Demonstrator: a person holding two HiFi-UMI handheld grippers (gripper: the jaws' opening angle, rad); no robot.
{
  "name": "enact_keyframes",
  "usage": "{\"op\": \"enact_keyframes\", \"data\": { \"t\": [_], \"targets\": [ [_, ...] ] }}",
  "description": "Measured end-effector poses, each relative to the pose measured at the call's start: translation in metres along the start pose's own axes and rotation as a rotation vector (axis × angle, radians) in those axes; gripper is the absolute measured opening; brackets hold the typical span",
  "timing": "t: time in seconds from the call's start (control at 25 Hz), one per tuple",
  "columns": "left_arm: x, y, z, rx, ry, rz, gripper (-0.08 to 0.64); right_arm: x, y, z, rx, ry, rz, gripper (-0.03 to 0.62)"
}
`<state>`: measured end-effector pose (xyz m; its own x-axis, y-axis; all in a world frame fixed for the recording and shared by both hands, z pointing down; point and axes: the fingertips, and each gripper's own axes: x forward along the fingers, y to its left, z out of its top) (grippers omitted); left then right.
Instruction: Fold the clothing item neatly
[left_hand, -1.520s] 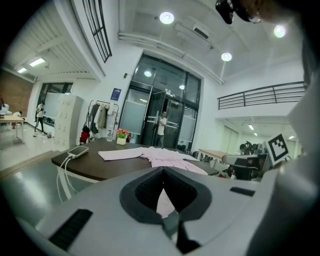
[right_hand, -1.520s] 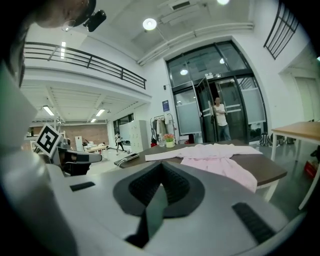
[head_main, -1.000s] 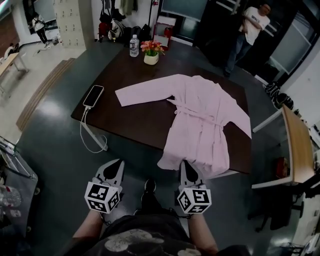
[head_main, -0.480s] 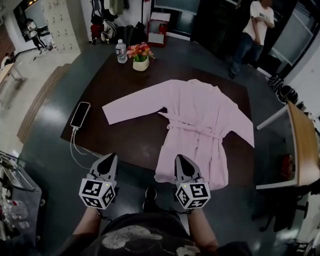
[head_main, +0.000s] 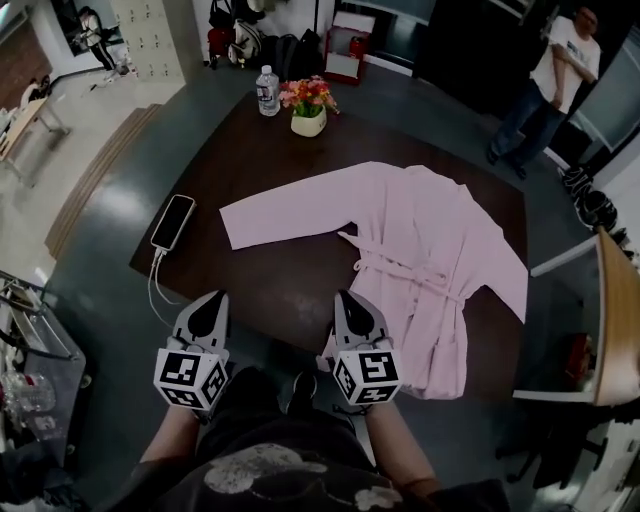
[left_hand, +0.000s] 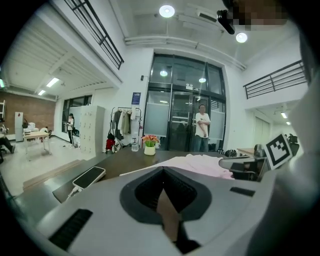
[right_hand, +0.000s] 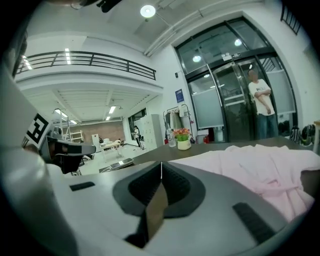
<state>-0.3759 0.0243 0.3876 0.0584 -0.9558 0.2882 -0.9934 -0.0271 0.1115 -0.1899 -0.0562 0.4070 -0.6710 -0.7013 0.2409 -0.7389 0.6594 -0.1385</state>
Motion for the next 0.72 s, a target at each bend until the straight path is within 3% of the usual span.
{"op": "enact_keyframes", "data": {
  "t": [0.28,0.52,0.72],
  "targets": [
    [0.033,0.044,0.002,0.061,0.033,-0.028,0.009,0.052,0.042,-0.002,-0.052,0.063,0.039,-0.008],
    [0.074,0.094,0.000,0.030,0.072,-0.082,0.009,0.120,0.092,-0.023,-0.126,0.197,0.112,-0.004],
    [0.103,0.119,-0.013,0.060,0.125,-0.169,0.009,0.180,0.130,-0.047,-0.171,0.301,0.183,0.053]
  ]
}}
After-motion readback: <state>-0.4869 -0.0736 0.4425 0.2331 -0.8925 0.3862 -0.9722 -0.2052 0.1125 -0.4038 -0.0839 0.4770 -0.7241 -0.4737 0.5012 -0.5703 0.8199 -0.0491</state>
